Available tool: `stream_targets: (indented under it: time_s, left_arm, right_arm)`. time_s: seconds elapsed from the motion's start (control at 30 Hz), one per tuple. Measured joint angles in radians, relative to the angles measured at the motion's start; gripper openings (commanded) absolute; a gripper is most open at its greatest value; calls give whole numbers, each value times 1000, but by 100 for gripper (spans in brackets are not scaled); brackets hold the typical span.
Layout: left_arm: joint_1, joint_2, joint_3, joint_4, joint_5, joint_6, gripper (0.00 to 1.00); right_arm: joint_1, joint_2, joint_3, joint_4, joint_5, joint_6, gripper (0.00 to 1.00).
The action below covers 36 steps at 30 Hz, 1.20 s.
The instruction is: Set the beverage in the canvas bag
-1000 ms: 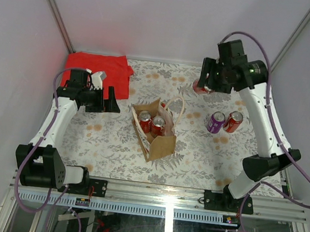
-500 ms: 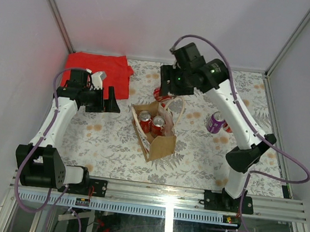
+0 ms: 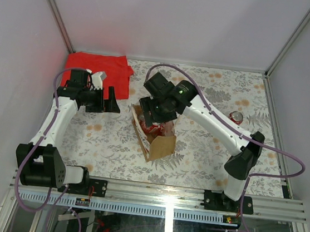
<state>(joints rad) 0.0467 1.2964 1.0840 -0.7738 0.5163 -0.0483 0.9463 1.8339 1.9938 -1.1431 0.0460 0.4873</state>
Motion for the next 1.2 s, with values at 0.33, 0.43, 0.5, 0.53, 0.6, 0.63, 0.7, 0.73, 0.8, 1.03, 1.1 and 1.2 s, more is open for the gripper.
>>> stream_targets:
  time_s: [0.33,0.43,0.5,0.53,0.6,0.63,0.7,0.73,0.8,1.03,1.1,1.2]
  left_arm:
    - [0,1,0,0,0,0,100]
    - [0,1,0,0,0,0,100]
    - [0,1,0,0,0,0,100]
    - [0,1,0,0,0,0,100]
    - [0,1,0,0,0,0,100]
    - [0,1,0,0,0,0,100]
    - [0,1,0,0,0,0,100]
    - [0,1,0,0,0,0,100]
    - [0,1,0,0,0,0,100]
    - [0,1,-9,1,0,0,100]
    - [0,1,-9,1,0,0,100]
    - [0,1,-9,1,0,0,100]
  right_arm:
    - [16,0,-68,41,16,13,0]
    - [21,4,-68,54,16,12,0]
    - [25,14,-68,61,16,11,0]
    - [27,22,-68,64,15,11,0]
    - [30,47,-68,68,14,11,0]
    - [30,62,-68,71,13,11,0]
    - [31,88,-68,74,12,11,0]
    - [31,100,-68,76,9,11,0]
    - [32,114,-68,74,4,11,0]
    - [33,119,-69,72,5,9,0]
    - [33,122,-69,72,5,6,0]
    - [33,140,-67,72,3,0,0]
